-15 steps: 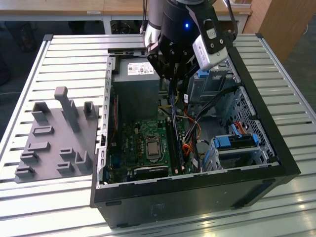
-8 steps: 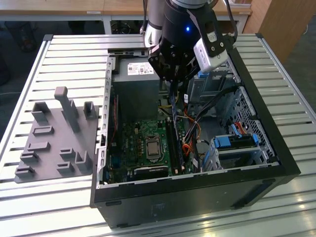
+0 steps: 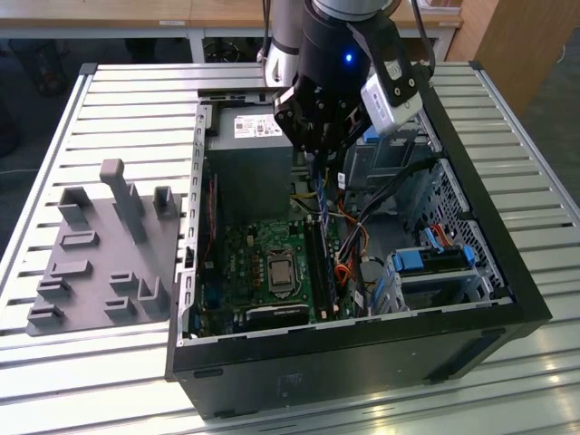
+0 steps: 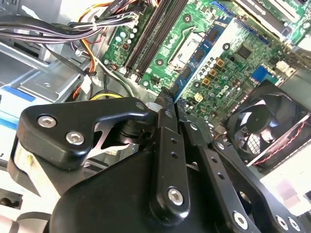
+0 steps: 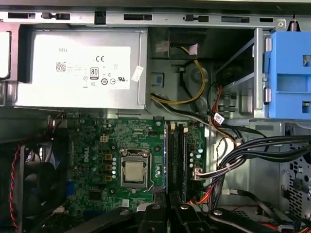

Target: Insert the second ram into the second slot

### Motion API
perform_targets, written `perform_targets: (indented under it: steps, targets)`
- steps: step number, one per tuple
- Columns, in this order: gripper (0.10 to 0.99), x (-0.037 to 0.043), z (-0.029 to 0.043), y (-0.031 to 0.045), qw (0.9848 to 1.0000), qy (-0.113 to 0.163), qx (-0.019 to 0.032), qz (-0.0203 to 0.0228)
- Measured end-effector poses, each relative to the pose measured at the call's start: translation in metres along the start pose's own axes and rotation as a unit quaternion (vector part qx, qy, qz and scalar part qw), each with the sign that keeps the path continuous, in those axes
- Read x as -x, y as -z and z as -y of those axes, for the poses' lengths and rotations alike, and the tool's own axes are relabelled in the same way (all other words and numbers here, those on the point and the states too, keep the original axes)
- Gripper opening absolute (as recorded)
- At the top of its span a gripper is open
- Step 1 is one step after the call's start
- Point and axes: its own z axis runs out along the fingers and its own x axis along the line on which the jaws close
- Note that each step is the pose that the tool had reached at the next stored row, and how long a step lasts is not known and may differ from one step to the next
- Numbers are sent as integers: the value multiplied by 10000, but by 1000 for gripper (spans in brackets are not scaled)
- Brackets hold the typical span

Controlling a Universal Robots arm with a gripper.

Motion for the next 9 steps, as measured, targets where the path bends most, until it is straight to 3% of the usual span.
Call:
perform_targets:
  steps: [9]
  targets:
    - [137,1,1,-28,10000,14,0,-1]
